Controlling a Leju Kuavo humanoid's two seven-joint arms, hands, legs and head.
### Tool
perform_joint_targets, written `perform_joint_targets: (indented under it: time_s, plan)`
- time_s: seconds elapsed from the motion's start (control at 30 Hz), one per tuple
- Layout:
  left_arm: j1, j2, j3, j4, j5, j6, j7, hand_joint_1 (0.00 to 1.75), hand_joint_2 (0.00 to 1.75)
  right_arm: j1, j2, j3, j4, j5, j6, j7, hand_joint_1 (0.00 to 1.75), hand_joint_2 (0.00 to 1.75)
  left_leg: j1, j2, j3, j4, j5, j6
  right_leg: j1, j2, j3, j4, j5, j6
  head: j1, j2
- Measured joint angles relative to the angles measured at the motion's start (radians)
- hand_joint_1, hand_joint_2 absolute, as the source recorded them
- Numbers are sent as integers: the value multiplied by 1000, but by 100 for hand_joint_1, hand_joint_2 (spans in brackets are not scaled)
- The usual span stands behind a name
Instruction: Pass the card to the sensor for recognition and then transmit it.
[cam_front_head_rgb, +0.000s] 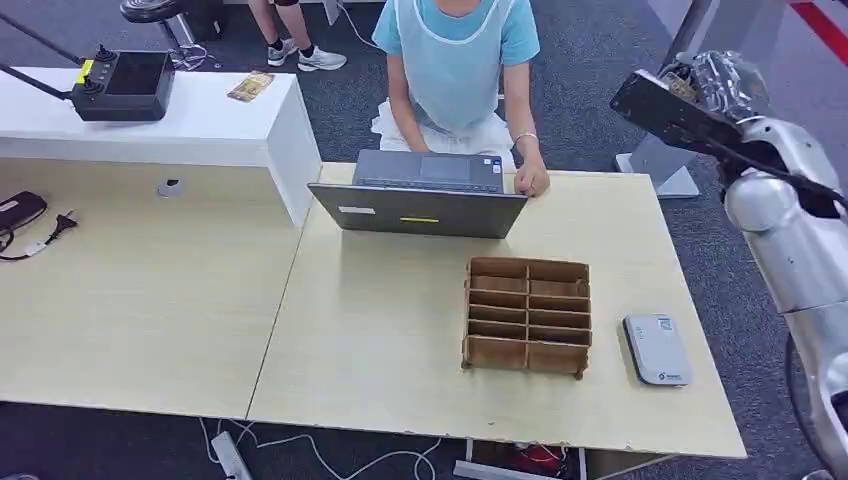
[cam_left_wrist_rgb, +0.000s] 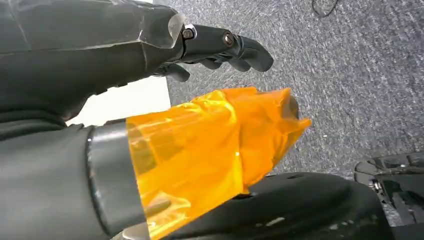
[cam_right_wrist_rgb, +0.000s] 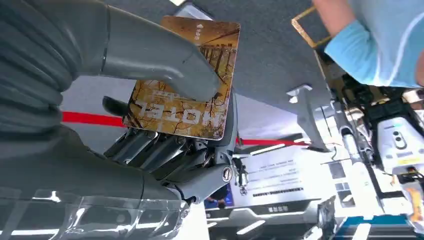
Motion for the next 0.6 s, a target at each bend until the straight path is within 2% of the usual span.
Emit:
perform_joint_targets:
  time_s: [0.13, 0.37, 0.6]
  plan:
    - [-1, 0, -2, 0, -2, -1, -2, 0, 0, -61, 42, 52, 34, 125, -18, 16, 175, 175, 0, 1, 0, 0, 0, 0, 0, 1, 0, 0, 0, 0, 0, 0]
    - [-1, 0, -3, 0, -6, -6, -2, 0, 0, -119, 95, 103, 86, 186, -19, 24, 175, 175, 0, 0, 0, 0, 0, 0, 0, 1, 0, 0, 1, 0, 0, 0]
    - [-6, 0, -18, 0, -25, -21, -1, 0, 0, -167, 195, 142, 201, 271, -19, 28, 175, 175, 0, 0, 1, 0, 2, 0, 0, 1, 0, 0, 1, 0, 0, 0]
